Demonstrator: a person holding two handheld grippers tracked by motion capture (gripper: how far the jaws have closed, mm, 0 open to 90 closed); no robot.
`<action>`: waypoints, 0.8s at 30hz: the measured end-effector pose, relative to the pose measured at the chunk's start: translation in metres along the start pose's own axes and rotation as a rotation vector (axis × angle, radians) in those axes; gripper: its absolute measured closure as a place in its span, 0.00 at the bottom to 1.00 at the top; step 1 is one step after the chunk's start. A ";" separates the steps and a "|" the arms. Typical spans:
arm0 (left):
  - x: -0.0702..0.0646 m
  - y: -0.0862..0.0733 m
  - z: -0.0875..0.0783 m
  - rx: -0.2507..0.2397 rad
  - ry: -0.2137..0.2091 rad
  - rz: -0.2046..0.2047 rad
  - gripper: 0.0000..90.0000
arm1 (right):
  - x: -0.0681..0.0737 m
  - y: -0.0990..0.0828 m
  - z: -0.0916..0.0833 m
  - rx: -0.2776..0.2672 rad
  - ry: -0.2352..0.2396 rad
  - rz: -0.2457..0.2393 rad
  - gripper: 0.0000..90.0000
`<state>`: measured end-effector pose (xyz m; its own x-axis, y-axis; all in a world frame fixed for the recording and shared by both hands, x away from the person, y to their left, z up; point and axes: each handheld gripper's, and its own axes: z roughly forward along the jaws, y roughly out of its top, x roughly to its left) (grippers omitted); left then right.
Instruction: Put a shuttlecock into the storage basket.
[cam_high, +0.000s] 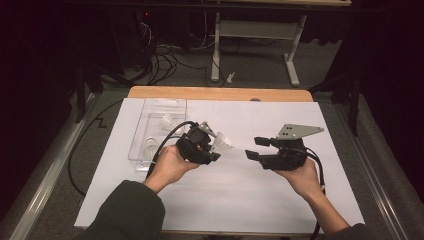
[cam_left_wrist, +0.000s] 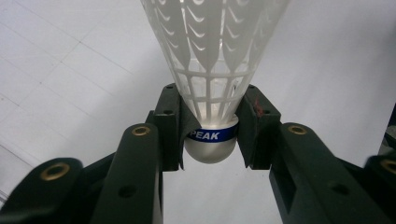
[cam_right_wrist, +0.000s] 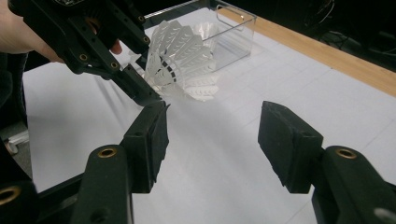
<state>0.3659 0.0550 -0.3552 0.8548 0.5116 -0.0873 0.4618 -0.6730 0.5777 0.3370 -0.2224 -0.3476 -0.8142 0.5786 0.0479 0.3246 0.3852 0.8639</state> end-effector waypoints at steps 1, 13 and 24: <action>0.000 0.000 0.000 -0.002 0.000 -0.002 0.72 | 0.000 -0.001 -0.002 -0.001 -0.003 0.000 0.46; 0.001 -0.002 -0.006 -0.013 0.004 -0.013 0.72 | -0.002 -0.027 -0.026 -0.060 -0.066 0.004 0.41; 0.004 -0.004 -0.011 -0.021 0.010 -0.024 0.72 | -0.003 -0.056 -0.045 -0.104 -0.119 0.023 0.36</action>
<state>0.3646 0.0660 -0.3487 0.8413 0.5325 -0.0934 0.4768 -0.6492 0.5926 0.3000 -0.2783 -0.3730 -0.7422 0.6701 0.0140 0.2862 0.2979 0.9107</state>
